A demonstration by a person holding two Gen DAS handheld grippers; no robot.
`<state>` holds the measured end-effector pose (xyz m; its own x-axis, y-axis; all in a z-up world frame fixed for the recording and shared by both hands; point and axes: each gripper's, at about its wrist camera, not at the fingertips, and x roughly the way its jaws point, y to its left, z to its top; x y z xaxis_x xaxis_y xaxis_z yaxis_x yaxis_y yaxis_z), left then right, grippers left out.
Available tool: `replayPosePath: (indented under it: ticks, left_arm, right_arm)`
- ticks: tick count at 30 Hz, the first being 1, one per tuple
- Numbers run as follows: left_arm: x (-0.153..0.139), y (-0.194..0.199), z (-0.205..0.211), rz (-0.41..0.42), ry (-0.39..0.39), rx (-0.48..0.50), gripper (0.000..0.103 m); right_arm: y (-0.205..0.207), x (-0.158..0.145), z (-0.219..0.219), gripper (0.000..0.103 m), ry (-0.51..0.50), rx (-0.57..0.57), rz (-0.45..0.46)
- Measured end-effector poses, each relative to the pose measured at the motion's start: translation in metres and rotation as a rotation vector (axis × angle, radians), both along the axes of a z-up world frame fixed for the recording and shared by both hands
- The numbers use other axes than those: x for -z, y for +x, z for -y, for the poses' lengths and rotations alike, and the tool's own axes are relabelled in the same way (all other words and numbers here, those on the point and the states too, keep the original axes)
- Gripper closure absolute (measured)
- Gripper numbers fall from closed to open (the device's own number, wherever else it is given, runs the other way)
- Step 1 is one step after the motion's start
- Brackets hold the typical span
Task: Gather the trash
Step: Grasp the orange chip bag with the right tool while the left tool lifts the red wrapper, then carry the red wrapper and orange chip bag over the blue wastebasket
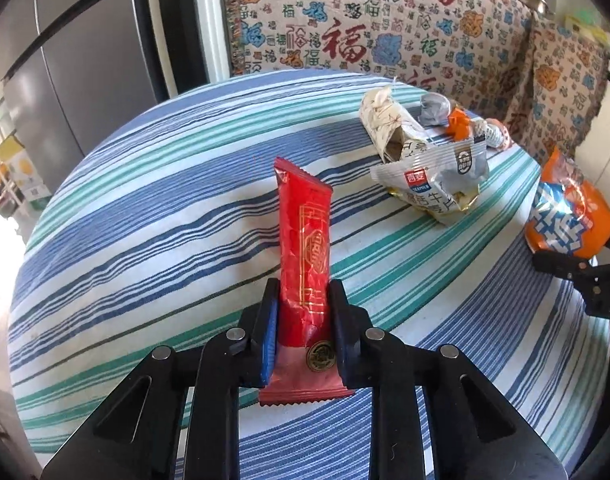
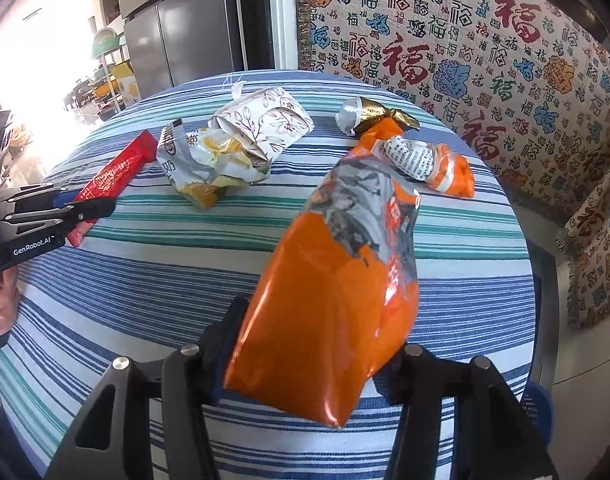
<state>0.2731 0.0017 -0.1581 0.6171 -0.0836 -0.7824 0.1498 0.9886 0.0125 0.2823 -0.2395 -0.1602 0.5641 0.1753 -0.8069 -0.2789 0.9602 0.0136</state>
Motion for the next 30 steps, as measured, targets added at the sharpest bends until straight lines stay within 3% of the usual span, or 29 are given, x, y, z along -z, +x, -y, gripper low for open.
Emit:
replayPosePath:
  ticks: [7, 16, 30]
  left_arm:
    - [-0.004, -0.003, -0.008, -0.026, -0.095, -0.021, 0.081]
    - [-0.03, -0.021, 0.0, 0.036, -0.139, 0.008, 0.081]
    - [-0.061, -0.034, 0.064, 0.086, -0.153, 0.119, 0.081]
  right_arm:
    - [-0.015, -0.013, 0.007, 0.048, 0.006, -0.025, 0.026]
    - [-0.038, -0.038, 0.035, 0.048, 0.028, -0.001, 0.085]
    - [-0.068, -0.05, 0.081, 0.048, 0.023, 0.064, 0.116]
